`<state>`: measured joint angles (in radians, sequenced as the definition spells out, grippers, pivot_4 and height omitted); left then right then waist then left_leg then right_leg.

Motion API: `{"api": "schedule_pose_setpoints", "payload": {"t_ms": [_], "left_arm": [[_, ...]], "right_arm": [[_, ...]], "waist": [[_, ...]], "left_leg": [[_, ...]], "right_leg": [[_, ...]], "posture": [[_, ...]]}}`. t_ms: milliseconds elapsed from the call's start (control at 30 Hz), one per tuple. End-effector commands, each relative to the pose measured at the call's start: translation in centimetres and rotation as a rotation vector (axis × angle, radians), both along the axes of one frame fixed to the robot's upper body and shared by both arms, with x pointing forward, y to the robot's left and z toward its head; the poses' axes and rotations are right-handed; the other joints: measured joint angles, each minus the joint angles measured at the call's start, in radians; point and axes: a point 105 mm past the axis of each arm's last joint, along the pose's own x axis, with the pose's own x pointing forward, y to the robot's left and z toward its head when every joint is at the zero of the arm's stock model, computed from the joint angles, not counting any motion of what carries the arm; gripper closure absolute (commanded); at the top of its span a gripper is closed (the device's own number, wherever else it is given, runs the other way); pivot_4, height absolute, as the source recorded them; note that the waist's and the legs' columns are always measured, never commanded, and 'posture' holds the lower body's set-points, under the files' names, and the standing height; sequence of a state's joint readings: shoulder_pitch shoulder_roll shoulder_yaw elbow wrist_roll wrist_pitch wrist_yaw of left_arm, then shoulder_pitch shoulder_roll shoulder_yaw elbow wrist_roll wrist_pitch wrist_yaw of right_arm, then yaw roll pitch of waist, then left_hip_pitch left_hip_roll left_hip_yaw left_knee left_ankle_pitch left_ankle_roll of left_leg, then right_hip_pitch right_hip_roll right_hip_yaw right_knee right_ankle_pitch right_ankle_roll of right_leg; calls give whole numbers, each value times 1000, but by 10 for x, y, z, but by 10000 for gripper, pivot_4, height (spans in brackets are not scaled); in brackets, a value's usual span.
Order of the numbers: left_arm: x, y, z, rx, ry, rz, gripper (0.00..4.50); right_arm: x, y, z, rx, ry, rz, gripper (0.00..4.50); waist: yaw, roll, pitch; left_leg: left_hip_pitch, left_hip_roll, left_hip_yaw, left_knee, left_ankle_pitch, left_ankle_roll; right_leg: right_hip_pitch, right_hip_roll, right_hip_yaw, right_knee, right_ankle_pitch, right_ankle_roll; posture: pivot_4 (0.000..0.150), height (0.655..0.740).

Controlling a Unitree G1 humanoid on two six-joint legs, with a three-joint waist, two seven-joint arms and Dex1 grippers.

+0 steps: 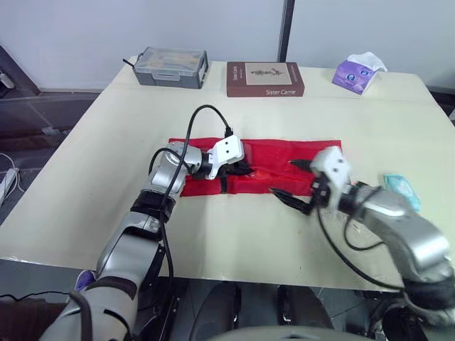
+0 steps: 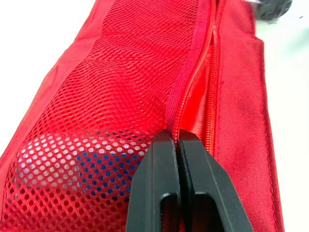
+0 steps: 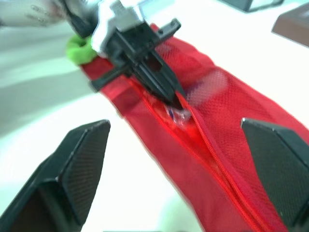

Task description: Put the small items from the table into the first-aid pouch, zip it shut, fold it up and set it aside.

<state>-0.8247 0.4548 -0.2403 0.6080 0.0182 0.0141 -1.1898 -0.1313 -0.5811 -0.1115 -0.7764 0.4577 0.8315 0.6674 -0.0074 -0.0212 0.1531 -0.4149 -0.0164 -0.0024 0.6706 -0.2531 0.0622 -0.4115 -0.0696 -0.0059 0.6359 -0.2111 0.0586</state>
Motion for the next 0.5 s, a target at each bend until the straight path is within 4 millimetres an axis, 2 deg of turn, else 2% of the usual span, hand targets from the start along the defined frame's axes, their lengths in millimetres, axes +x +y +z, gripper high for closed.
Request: {"api": "schedule_pose_setpoints", "payload": {"t_ms": [33,167,300,400,500], "left_arm": [[3,6,8,-19,-40,19,45000],[4,10,7,-22,-36,34,45000],[7,12,8,-35,-39,55,45000],[10,11,9,-35,-51,64,45000],[13,7,11,-42,-58,68,45000]], "right_arm": [[-29,-34,24,-9,-97,-84,532],[-60,-82,18,-61,31,-217,532],[-94,-120,13,-107,106,-373,532],[-114,-134,11,-118,146,-446,532],[-126,-139,11,-115,167,-474,532]], "waist": [[2,0,0],[5,0,0],[7,0,-1],[5,0,-1],[5,0,-1]], "left_leg": [[0,0,0,0,0,0],[1,0,0,0,0,0],[1,1,0,0,0,0],[1,1,1,0,0,0],[1,1,1,0,0,0]], "right_leg": [[0,0,0,0,0,0],[1,0,0,0,0,0],[1,0,0,0,0,0],[1,0,0,0,0,0],[1,0,1,-1,0,0]], "posture": [[1500,7400],[1500,7400],[1500,7400],[1500,7400],[1500,7400]]}}
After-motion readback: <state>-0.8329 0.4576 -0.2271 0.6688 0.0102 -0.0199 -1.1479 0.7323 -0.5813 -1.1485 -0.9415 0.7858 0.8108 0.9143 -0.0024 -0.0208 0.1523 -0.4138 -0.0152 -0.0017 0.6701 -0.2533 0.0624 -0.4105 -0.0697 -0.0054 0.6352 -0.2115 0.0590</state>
